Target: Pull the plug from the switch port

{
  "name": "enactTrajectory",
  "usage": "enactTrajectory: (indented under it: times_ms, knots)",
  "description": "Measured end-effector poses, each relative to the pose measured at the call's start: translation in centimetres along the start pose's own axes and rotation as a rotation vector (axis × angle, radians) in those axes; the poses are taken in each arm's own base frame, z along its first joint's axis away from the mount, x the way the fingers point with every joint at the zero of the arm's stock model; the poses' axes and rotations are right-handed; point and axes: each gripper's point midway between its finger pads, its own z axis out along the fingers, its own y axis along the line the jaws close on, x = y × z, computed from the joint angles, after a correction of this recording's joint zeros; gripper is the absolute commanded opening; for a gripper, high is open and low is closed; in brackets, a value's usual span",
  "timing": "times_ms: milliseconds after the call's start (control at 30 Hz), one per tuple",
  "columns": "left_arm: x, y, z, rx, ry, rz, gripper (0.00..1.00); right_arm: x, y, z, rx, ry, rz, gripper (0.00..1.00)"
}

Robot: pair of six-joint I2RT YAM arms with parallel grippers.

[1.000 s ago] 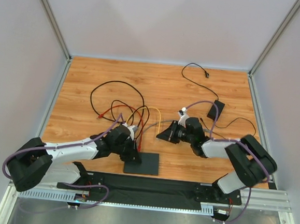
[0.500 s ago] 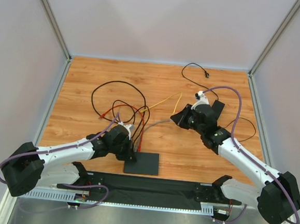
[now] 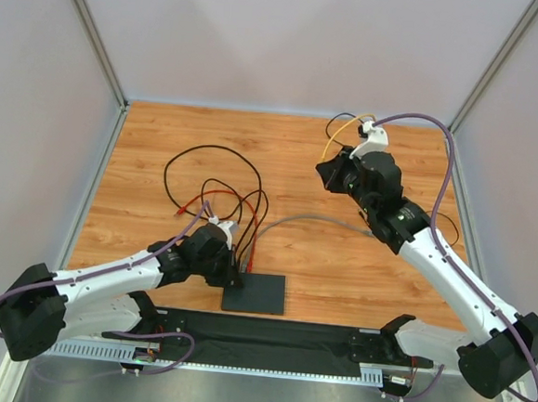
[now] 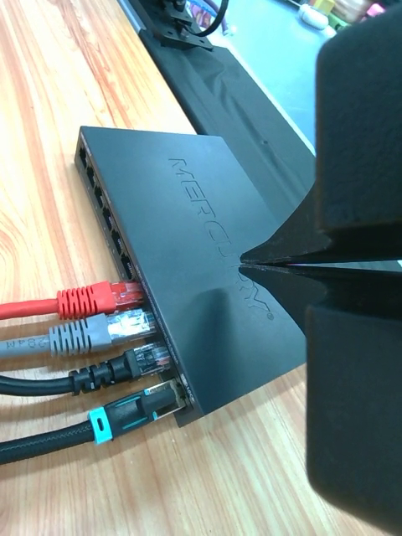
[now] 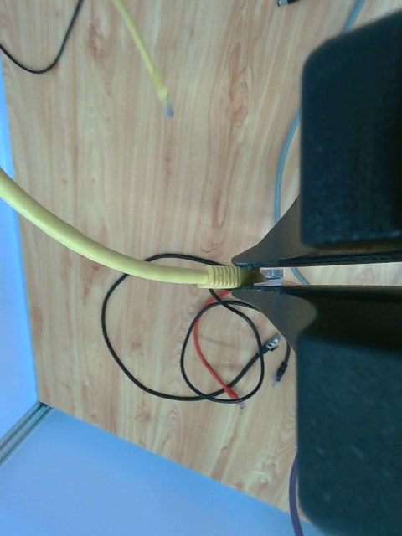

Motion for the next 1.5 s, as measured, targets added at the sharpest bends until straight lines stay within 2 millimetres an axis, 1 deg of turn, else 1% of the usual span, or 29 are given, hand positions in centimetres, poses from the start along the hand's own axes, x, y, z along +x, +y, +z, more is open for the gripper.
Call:
enactTrajectory:
  times_ms: [67,133,200,233,333,433,533,633,733,833,967,1033,1100,1167,1233,1333,1500]
  knots:
    - [-0.1,0.0,-0.2,-0.004,-0.005,0.004,0.03,-1.0,0.0,-0.1,0.009,-0.019,-0.020,0.00]
    - [-0.3,-0.1,-0.4,0.000,-0.014,0.009,0.07,-1.3,-0.1,0.1,0.014,-0.025,-0.030,0.00]
    - [-0.5,-0.4,-0.7,0.007,-0.026,0.014,0.10,-1.3,-0.4,0.7,0.021,-0.021,-0.034,0.00]
    - [-0.7,-0.6,-1.0,0.016,-0.035,0.019,0.11,-1.1,-0.6,1.2,0.020,-0.014,-0.032,0.00]
    - [-1.4,-1.5,-1.9,0.048,-0.071,0.032,0.13,-0.9,-1.3,3.0,0.012,-0.011,-0.021,0.00]
    - [-2.0,-2.2,-2.8,0.074,-0.107,0.041,0.12,-0.4,-1.7,5.4,-0.030,-0.008,0.005,0.00]
    - [-2.2,-2.4,-3.6,0.088,-0.130,0.044,0.11,0.1,-2.9,7.7,-0.056,-0.006,0.045,0.00]
    - [-2.2,-2.6,-4.2,0.099,-0.145,0.044,0.11,1.3,-4.1,9.5,-0.063,0.012,0.081,0.00]
    - [-2.4,-2.7,-4.8,0.109,-0.167,0.045,0.11,2.6,-5.2,10.7,-0.070,0.030,0.115,0.00]
    - [-2.5,-2.5,-5.1,0.103,-0.178,0.042,0.12,4.4,-6.7,11.6,-0.061,0.062,0.155,0.00]
    - [-2.4,-1.8,-5.0,0.071,-0.180,0.041,0.14,7.6,-9.0,13.2,-0.013,0.141,0.202,0.00]
    - [-2.4,-1.4,-4.9,0.047,-0.179,0.042,0.14,9.0,-9.9,14.2,0.005,0.179,0.216,0.00]
    - [-2.3,-0.8,-4.7,0.017,-0.173,0.044,0.15,10.1,-10.4,15.4,0.013,0.208,0.226,0.00]
    - [-2.3,-0.5,-4.6,-0.002,-0.169,0.045,0.15,10.6,-10.6,16.8,0.013,0.227,0.230,0.00]
    - [-2.3,-0.3,-4.5,-0.012,-0.168,0.046,0.16,10.6,-10.6,18.3,0.006,0.231,0.231,0.01]
    - [-2.3,0.0,-4.3,-0.026,-0.165,0.047,0.16,9.8,-10.3,20.7,-0.016,0.221,0.232,0.00]
    - [-2.3,0.4,-3.9,-0.050,-0.156,0.049,0.16,8.2,-9.3,24.6,-0.073,0.190,0.255,0.00]
